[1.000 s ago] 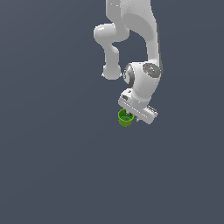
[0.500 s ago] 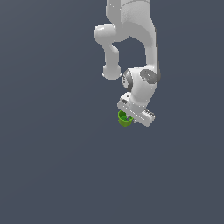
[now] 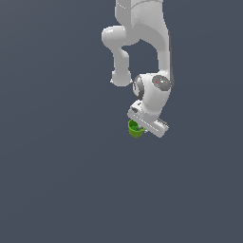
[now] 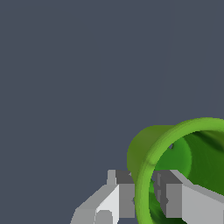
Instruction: Pick up the object and move it to a goal position.
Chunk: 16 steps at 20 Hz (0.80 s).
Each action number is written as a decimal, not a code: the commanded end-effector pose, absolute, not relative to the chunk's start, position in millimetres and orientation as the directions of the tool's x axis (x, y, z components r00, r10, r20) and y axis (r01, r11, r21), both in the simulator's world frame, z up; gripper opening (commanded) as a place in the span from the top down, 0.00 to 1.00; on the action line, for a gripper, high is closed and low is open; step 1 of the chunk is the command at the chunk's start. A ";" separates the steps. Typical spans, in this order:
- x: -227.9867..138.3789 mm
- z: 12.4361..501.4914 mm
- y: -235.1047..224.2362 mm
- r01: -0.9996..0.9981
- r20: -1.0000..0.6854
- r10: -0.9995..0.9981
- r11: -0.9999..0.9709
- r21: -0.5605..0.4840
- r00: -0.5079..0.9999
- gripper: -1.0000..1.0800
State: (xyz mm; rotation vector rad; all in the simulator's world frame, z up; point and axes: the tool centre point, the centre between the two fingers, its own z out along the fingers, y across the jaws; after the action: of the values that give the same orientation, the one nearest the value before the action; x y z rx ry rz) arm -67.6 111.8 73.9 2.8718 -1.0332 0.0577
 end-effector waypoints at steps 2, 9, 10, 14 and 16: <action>-67.3 75.0 111.1 -0.637 0.065 -0.634 -0.767 0.071 0.771 1.00; -60.2 98.2 98.5 -0.637 0.065 -0.634 -0.767 0.071 0.771 1.00; -58.5 103.8 95.4 -0.637 0.065 -0.634 -0.767 0.071 0.771 1.00; -49.9 131.5 80.4 -0.637 0.065 -0.634 -0.767 0.071 0.771 1.00; -44.6 148.4 71.2 -0.637 0.064 -0.634 -0.767 0.070 0.770 1.00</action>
State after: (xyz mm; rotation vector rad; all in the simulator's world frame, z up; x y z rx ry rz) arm -49.0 78.2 134.7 2.8714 -1.0326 0.0529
